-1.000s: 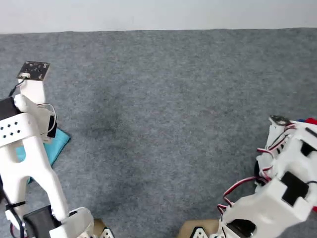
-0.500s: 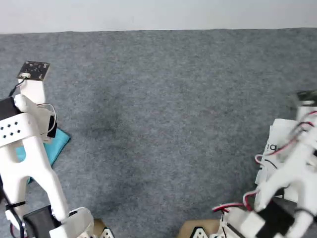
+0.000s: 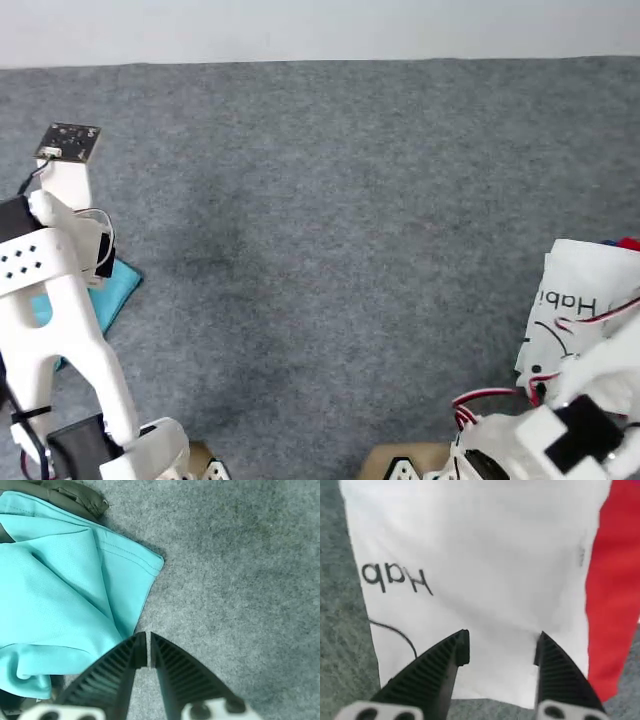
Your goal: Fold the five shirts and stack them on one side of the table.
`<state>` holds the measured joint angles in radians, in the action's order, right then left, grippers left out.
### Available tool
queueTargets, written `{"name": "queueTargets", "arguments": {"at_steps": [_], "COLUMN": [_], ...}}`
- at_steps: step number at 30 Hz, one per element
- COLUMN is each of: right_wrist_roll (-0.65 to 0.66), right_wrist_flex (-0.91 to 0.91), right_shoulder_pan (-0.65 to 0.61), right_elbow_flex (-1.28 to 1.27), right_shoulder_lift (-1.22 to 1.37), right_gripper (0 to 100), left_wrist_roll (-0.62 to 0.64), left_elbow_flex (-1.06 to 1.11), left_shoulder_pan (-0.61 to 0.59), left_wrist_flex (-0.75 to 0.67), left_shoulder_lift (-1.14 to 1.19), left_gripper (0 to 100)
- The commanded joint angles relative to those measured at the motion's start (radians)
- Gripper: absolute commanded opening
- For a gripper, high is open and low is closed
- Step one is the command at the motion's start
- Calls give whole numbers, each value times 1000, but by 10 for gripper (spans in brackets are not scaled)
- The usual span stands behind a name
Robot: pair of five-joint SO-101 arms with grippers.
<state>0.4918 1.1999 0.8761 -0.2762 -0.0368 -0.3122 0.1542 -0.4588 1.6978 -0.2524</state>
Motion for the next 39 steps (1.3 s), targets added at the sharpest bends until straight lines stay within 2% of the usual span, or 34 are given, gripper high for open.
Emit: {"name": "queueTargets", "arguments": {"at_steps": [1, 9, 19, 25, 32, 39], "right_wrist_roll": [-20, -17, -18, -17, -17, -15], "right_wrist_flex": [-12, -19, -114, -104, -104, -104], "right_shoulder_pan": [30, 71, 70, 71, 73, 68], "right_elbow_flex": [104, 189, 196, 227, 227, 227], "right_shoulder_lift": [-10, 1, 269, 309, 229, 150], "right_gripper": [240, 240, 240, 236, 67, 55], "left_wrist_roll": [0, 0, 0, 0, 0, 0], "left_elbow_flex": [-2, -2, -2, -2, -2, -2], "left_shoulder_pan": [5, 5, 5, 5, 5, 5], "left_wrist_flex": [-9, -9, -9, -8, 12, 12], "left_shoulder_lift": [-31, -31, -37, -37, -37, -37], "left_gripper": [23, 23, 23, 23, 23, 23]}}
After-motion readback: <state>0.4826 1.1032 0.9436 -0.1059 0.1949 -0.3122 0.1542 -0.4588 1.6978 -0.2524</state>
